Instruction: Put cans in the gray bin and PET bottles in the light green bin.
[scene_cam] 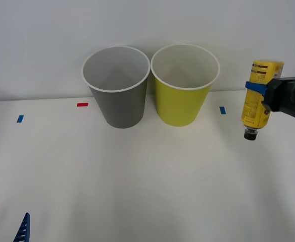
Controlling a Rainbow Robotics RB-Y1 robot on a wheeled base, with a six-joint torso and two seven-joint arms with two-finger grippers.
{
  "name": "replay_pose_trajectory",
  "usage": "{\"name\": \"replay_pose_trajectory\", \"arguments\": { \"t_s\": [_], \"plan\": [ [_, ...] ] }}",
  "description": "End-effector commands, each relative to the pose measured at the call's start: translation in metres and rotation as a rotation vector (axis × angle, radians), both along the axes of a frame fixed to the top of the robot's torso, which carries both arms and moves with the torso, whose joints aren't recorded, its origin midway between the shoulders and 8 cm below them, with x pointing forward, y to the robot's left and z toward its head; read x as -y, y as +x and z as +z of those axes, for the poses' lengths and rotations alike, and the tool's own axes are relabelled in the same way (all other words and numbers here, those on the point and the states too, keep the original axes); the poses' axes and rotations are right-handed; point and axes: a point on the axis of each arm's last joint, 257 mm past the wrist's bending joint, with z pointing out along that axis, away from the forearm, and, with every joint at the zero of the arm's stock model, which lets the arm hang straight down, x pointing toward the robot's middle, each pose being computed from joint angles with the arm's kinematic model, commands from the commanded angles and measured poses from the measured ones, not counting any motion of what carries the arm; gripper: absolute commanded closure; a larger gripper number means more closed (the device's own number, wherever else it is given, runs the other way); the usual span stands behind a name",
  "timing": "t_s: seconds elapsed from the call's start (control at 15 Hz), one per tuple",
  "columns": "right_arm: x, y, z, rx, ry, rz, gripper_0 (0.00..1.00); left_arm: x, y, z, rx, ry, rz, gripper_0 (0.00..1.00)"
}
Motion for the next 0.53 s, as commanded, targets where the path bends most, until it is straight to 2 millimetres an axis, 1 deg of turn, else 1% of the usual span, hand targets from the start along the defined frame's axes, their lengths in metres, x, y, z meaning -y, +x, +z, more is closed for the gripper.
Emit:
{"name": "replay_pose_trajectory", "arguments": {
  "t_s": [0.07, 0.27, 0.33, 0.47, 0.53],
  "plan": [
    [-0.007, 0.000, 0.031, 0.108, 0.021, 0.006, 1.00, 0.000, 0.000, 0.000, 0.000, 0.000, 0.000, 0.00],
    [-0.014, 0.002, 0.060, 0.212, 0.061, 0.021, 1.00, 0.000, 0.000, 0.000, 0.000, 0.000, 0.000, 0.00],
    [-0.017, 0.002, 0.073, 0.261, 0.072, 0.026, 1.00, 0.000, 0.000, 0.000, 0.000, 0.000, 0.000, 0.00],
    [-0.022, 0.000, 0.092, 0.323, 0.077, 0.034, 1.00, 0.000, 0.000, 0.000, 0.000, 0.000, 0.000, 0.00],
    [-0.025, -0.001, 0.104, 0.360, 0.080, 0.039, 1.00, 0.000, 0.000, 0.000, 0.000, 0.000, 0.000, 0.00]
  ]
}}
